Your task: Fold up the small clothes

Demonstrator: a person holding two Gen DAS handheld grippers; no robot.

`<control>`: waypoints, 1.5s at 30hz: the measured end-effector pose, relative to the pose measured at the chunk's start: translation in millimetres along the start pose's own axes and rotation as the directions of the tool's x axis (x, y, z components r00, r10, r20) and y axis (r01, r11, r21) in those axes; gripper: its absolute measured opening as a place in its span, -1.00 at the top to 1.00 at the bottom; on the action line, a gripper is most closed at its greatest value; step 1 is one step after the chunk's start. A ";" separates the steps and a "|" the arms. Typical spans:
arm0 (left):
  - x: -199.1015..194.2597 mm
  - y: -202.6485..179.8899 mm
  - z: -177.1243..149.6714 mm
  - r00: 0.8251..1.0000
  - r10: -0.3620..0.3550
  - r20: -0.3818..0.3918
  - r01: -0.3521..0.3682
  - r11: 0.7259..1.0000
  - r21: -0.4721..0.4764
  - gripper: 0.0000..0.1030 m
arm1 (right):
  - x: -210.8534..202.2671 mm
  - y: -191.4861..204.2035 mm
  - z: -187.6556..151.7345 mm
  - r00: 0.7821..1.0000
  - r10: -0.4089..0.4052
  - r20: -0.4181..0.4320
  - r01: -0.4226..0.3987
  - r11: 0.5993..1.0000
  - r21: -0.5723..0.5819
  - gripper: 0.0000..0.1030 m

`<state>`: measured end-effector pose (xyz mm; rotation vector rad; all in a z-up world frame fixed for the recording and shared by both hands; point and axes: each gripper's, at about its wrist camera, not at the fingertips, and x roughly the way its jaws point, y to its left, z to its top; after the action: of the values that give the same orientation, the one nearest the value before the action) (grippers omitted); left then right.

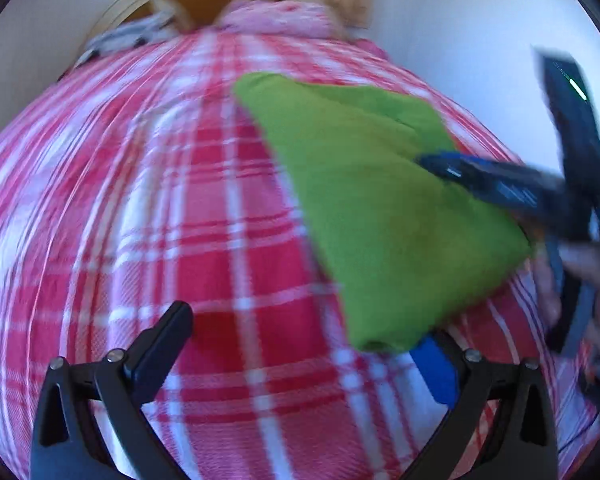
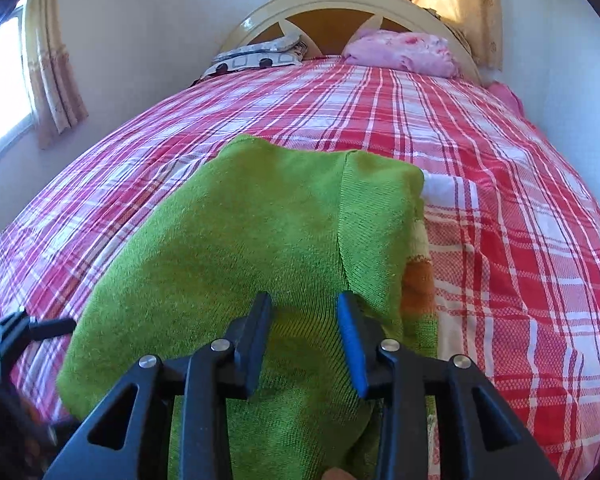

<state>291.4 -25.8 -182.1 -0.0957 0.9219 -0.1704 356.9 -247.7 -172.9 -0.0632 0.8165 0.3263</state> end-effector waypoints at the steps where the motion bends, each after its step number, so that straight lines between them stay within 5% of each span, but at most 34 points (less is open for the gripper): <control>1: 0.0 3.8 -0.6 1.000 0.022 -0.009 -0.022 1.000 -0.015 -1.00 | -0.4 -1.4 -0.3 1.000 0.009 0.001 -0.009 1.000 0.001 0.31; 8: -19.2 30.1 -27.9 0.990 0.142 -0.025 -0.144 0.980 -0.137 -1.00 | -0.8 -3.6 -4.2 1.000 0.025 0.016 -0.026 1.000 0.012 0.31; 9: -20.8 43.9 -30.7 0.996 0.077 -0.034 -0.082 0.976 -0.204 -1.00 | -0.7 -4.1 -4.6 0.999 0.028 0.018 -0.029 0.999 0.016 0.30; 15: -39.6 57.8 -36.3 0.999 -0.012 0.035 0.022 0.957 -0.288 -1.00 | -3.5 -6.1 -5.4 0.999 0.039 0.027 -0.039 0.999 0.027 0.30; 23: -56.8 28.3 16.1 0.982 -0.075 0.171 0.108 0.975 -0.194 -1.00 | -28.7 -29.1 1.8 0.989 0.139 0.050 -0.143 0.986 0.086 0.23; 25: -50.8 21.7 28.5 0.975 -0.094 0.199 0.128 0.978 -0.164 -1.00 | -34.5 -39.4 9.9 0.992 0.109 0.067 -0.115 0.988 0.102 -0.32; 27: -39.2 10.4 39.5 0.971 -0.093 0.220 0.121 0.986 -0.116 -1.00 | -34.4 -48.2 17.2 0.993 0.091 0.076 -0.100 0.988 0.118 -0.48; 34: 12.5 4.6 50.3 0.983 -0.154 0.097 0.163 0.981 -0.102 -1.00 | 8.6 -100.4 46.3 0.984 0.175 0.026 -0.175 0.945 0.278 -0.48; 45: 33.9 -9.9 48.7 0.983 -0.171 0.070 0.176 0.981 -0.077 -1.00 | 82.6 -121.5 53.2 0.943 0.330 -0.031 -0.296 0.880 0.371 -0.39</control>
<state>349.4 -41.5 -177.8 -0.2577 0.8575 -0.2898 484.8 -331.7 -204.7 0.4089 0.9707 0.4763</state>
